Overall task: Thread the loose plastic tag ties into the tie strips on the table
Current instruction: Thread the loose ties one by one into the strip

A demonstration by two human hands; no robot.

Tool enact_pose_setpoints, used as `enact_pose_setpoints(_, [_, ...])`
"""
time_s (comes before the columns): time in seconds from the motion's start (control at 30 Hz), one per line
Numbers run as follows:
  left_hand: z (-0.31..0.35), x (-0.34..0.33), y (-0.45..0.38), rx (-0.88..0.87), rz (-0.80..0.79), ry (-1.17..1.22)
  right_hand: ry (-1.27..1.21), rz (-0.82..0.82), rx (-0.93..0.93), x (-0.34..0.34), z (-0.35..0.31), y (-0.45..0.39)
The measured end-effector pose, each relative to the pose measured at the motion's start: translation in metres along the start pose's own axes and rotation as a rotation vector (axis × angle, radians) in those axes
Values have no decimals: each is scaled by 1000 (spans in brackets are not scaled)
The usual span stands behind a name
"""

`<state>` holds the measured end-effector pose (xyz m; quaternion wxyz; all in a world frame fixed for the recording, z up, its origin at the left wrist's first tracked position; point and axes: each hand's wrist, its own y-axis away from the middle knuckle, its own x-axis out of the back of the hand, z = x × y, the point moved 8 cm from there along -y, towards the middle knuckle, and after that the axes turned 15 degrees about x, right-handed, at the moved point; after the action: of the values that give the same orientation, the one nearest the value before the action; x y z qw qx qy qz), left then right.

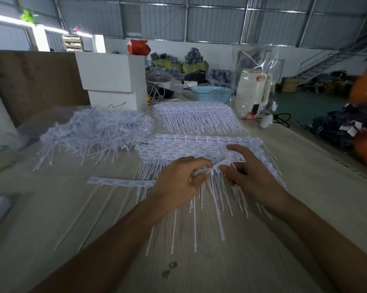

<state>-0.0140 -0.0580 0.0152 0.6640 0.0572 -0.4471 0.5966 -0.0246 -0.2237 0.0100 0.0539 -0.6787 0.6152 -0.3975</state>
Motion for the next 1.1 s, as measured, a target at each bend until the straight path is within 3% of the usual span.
enact_pose_setpoints(0.13, [-1,0,-1,17,19,-28,52,-31,58,2,-8,-2])
enact_pose_setpoints(0.3, [-2,-5,-1,-2,-17,-24,423,-95,165,5,-10,-5])
enact_pose_setpoints(0.47, [0,-3,-4,-25,-6,47,550,-45,231,10,-9,-4])
enact_pose_setpoints(0.57, [0,-6,-1,-37,-48,80,610,105,171,28,-8,-6])
enact_pose_setpoints(0.67, [4,-9,1,-54,-56,92,454,217,42,44,-7,-4])
enact_pose_setpoints(0.83, [3,-4,0,-11,13,131,-18,-49,-158,-12,-3,2])
enact_pose_setpoints(0.93, [8,-1,2,-40,28,172,-56,-153,-155,-27,-7,5])
enact_pose_setpoints(1.1, [6,-4,1,-46,-74,156,-178,1,-180,-10,-3,4])
